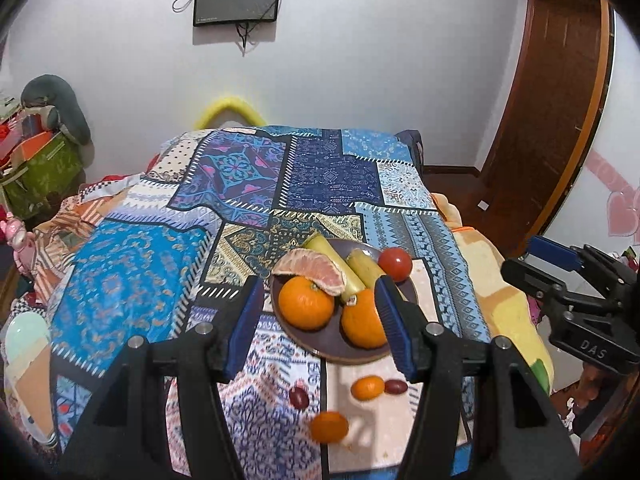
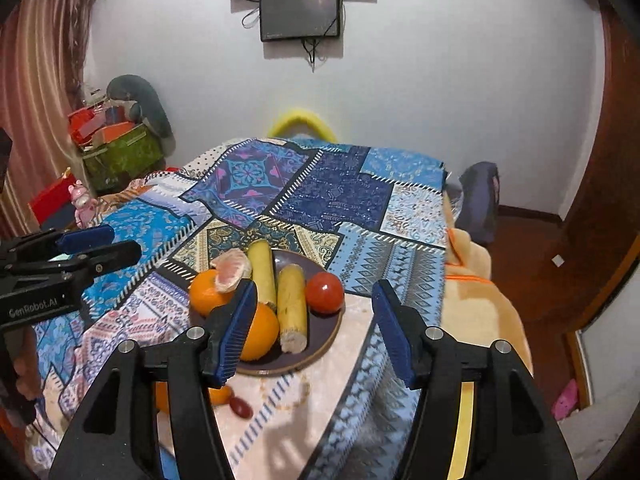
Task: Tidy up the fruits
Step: 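Move the left gripper toward a small mandarin while the right gripper approaches the other mandarin, then grasp a small mandarin with the left gripper while the right gripper grasps the other mandarin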
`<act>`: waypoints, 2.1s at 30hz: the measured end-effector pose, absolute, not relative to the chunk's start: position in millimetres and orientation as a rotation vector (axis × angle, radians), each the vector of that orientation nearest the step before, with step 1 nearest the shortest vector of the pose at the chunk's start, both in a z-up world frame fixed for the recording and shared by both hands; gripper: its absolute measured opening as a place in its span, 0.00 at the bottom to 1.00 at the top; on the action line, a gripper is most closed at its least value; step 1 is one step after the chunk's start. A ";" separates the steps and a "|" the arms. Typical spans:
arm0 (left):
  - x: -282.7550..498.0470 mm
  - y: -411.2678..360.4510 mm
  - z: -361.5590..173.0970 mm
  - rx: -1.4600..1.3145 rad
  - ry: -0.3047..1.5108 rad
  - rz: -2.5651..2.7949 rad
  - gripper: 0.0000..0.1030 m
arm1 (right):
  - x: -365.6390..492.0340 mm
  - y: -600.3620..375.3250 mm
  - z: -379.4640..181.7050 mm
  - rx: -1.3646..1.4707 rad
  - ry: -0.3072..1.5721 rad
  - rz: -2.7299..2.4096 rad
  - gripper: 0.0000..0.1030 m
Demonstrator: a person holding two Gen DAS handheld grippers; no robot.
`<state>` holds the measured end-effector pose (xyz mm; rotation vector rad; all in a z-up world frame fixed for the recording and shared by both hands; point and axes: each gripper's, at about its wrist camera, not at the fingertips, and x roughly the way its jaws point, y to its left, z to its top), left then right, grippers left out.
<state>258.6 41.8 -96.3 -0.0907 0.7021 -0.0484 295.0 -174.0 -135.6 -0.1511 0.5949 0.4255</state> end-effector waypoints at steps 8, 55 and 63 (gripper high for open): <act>213.9 41.1 -92.9 -0.081 0.701 -0.054 0.60 | 259.6 -173.8 -138.3 -0.132 0.608 0.429 0.55; 232.2 47.0 -235.0 -0.149 0.994 -0.122 0.36 | 281.5 -111.7 -253.3 -0.176 0.856 0.570 0.47; 228.8 71.2 -211.8 -0.167 0.927 -0.076 0.36 | 288.7 -95.7 -259.7 -0.199 0.868 0.589 0.43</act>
